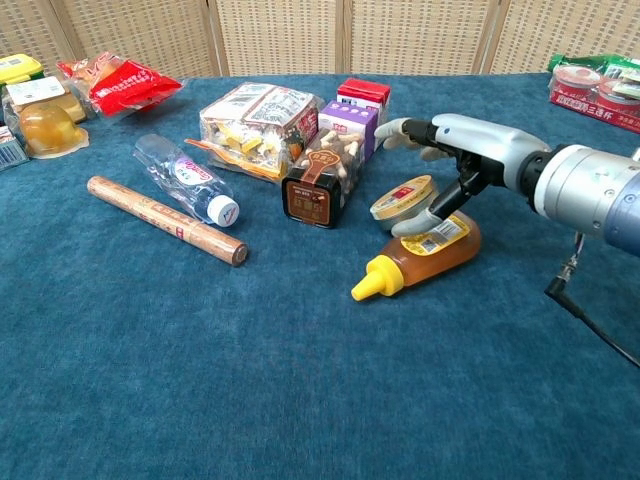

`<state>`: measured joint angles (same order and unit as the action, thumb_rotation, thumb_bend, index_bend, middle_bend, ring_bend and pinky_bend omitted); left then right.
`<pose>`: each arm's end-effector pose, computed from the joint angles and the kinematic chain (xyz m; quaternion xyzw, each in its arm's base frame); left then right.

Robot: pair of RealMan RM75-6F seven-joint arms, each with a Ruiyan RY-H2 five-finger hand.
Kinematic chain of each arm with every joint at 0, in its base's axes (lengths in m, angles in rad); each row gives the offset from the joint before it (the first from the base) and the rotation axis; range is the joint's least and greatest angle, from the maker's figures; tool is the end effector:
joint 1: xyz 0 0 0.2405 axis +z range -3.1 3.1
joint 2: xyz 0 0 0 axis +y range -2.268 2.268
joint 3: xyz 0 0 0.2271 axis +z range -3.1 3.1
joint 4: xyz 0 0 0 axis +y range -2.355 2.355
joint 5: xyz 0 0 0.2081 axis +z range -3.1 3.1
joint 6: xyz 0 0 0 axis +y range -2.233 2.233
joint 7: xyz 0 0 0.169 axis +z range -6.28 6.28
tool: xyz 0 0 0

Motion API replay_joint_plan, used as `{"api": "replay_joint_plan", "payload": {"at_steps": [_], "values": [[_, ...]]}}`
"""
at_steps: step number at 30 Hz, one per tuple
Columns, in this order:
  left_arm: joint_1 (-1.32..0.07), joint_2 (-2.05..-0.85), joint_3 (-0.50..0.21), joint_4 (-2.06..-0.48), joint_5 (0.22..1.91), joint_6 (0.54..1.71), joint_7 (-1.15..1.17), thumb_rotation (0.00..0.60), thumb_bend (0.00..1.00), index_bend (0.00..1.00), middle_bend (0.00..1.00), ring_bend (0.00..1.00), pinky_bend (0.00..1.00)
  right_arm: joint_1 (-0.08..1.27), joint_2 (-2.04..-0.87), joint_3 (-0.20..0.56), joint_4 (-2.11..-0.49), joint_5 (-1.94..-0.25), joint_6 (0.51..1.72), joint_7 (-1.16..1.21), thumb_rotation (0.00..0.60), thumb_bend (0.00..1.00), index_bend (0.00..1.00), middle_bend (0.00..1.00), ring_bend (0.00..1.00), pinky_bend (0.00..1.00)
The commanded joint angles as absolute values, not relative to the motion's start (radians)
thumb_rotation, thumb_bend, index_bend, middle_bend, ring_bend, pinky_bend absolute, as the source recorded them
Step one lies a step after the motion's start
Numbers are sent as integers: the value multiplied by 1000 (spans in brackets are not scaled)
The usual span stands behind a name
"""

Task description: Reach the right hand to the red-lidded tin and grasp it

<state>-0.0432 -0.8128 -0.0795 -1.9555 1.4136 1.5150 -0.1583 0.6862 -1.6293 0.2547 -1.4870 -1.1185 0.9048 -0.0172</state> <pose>-0.2511 0.1940 0.2138 -0.5153 -0.4509 -0.4409 0.5802 -0.1060 -0.3362 -0.0438 0.6468 -0.5365 0.4440 0.3111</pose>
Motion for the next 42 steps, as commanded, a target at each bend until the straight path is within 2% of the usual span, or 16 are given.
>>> {"api": "replay_joint_plan", "payload": {"at_steps": [1, 7, 9, 11, 13, 19, 34, 42], "values": [[-45, -814, -79, -1955, 1413, 1511, -156, 600, 19, 110, 0, 0, 98, 685, -1637, 252, -1479, -1122, 910, -11, 600, 0, 0, 0, 0, 0], [-44, -815, -81, -1955, 1408, 1511, -153, 600, 19, 110, 0, 0, 98, 683, -1673, 255, -1430, -1132, 933, 19, 600, 0, 0, 27, 6, 23], [-44, -815, -81, -1954, 1405, 1510, -153, 600, 18, 111, 0, 0, 98, 682, -1684, 256, -1409, -1140, 943, 30, 600, 0, 44, 133, 76, 141], [-45, -815, -82, -1954, 1402, 1508, -152, 600, 18, 111, 0, 0, 98, 679, -1697, 255, -1389, -1147, 954, 37, 600, 0, 159, 277, 210, 319], [-45, -816, -82, -1954, 1401, 1506, -150, 600, 19, 111, 0, 0, 98, 677, -1706, 252, -1372, -1153, 962, 42, 600, 0, 247, 373, 306, 422], [-45, -817, -82, -1956, 1403, 1505, -144, 600, 21, 111, 0, 0, 98, 664, -1716, 240, -1337, -1168, 973, 61, 600, 0, 376, 510, 433, 527], [-52, -824, -81, -1959, 1409, 1495, -129, 600, 20, 110, 0, 0, 99, 610, -1605, 245, -1487, -1220, 1060, 63, 600, 0, 392, 525, 449, 537], [-52, -824, -79, -1963, 1420, 1497, -132, 600, 19, 111, 0, 0, 99, 587, -1516, 261, -1631, -1252, 1120, 21, 600, 0, 390, 524, 449, 536]]}}
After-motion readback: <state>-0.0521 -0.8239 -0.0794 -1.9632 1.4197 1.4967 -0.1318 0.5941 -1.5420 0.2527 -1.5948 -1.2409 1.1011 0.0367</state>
